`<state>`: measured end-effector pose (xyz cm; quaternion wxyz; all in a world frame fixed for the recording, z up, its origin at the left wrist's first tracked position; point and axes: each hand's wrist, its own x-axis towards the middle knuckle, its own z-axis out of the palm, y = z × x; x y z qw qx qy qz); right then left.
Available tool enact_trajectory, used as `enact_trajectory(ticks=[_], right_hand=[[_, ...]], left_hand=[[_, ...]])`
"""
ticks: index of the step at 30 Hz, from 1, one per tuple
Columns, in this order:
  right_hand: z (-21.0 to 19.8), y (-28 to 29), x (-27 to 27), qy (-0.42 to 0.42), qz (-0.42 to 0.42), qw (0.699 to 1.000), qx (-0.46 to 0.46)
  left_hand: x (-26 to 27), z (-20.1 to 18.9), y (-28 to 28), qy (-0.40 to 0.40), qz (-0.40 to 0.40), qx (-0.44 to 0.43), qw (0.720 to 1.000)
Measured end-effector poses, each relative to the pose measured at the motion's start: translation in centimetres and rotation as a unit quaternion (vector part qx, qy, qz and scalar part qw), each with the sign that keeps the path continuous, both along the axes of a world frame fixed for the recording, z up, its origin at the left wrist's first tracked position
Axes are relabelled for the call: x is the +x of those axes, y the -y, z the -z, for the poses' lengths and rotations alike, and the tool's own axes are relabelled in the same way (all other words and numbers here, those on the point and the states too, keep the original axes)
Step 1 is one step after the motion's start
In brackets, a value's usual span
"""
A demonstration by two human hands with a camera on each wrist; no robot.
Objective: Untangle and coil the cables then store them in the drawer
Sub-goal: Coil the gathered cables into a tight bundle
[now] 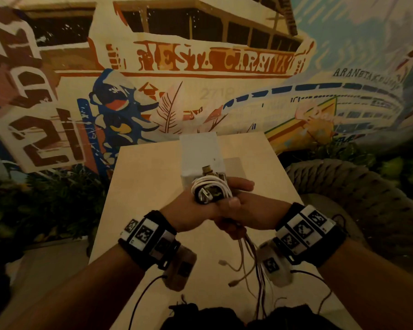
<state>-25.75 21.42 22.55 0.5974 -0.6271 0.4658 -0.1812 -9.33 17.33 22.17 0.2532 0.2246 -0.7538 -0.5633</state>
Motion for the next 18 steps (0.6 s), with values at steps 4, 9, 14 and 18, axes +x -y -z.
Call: enact_trajectory(ticks=[4, 9, 14, 18], right_hand=[[-0.1, -0.1, 0.0, 0.06, 0.019, 0.996, -0.063], [2.2, -0.8, -0.3, 0.001, 0.026, 0.998, -0.048], [3.1, -1.7, -2.3, -0.058, 0.047, 0.997, -0.016], [2.8, -1.6, -2.7, -0.131, 0.052, 0.989, -0.051]], left_hand=[[0.1, -0.6, 0.4, -0.067, -0.022, 0.012, 0.997], [1.1, -1.0, 1.7, -0.16, -0.032, 0.088, 0.983], [2.1, -0.2, 2.4, -0.129, -0.116, 0.097, 0.98], [2.1, 0.4, 2.4, -0.038, -0.187, 0.004, 0.982]])
